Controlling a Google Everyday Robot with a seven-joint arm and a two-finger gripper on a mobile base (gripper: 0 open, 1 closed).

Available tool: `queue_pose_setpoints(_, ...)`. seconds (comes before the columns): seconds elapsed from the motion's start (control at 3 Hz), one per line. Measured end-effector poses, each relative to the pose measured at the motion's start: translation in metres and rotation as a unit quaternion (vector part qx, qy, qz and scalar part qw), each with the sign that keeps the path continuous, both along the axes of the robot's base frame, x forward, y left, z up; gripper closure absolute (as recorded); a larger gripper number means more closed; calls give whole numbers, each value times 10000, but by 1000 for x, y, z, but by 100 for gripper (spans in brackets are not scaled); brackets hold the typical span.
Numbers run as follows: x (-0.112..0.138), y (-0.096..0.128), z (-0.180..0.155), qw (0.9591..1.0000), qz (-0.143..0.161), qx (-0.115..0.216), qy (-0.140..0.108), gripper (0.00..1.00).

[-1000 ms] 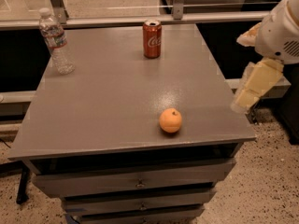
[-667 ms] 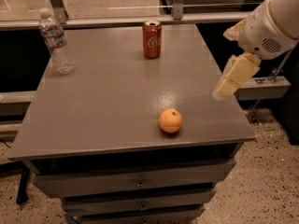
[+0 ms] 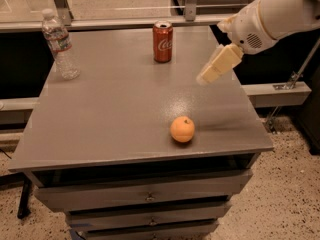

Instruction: Move coke can near orange

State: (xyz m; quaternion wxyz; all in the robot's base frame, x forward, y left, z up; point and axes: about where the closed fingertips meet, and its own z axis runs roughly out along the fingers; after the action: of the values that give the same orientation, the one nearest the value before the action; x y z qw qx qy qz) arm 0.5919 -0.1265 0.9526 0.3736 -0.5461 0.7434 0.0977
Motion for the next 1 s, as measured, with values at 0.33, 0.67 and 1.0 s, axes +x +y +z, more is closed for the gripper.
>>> queue_pose_setpoints(0.33, 37, 12, -10, 9974, -198, 680, -137, 0)
queue_pose_setpoints(0.67, 37, 12, -10, 9974, -194, 677, -134, 0)
queue_pose_setpoints(1.0, 38, 13, -10, 9968, -280, 730, -178, 0)
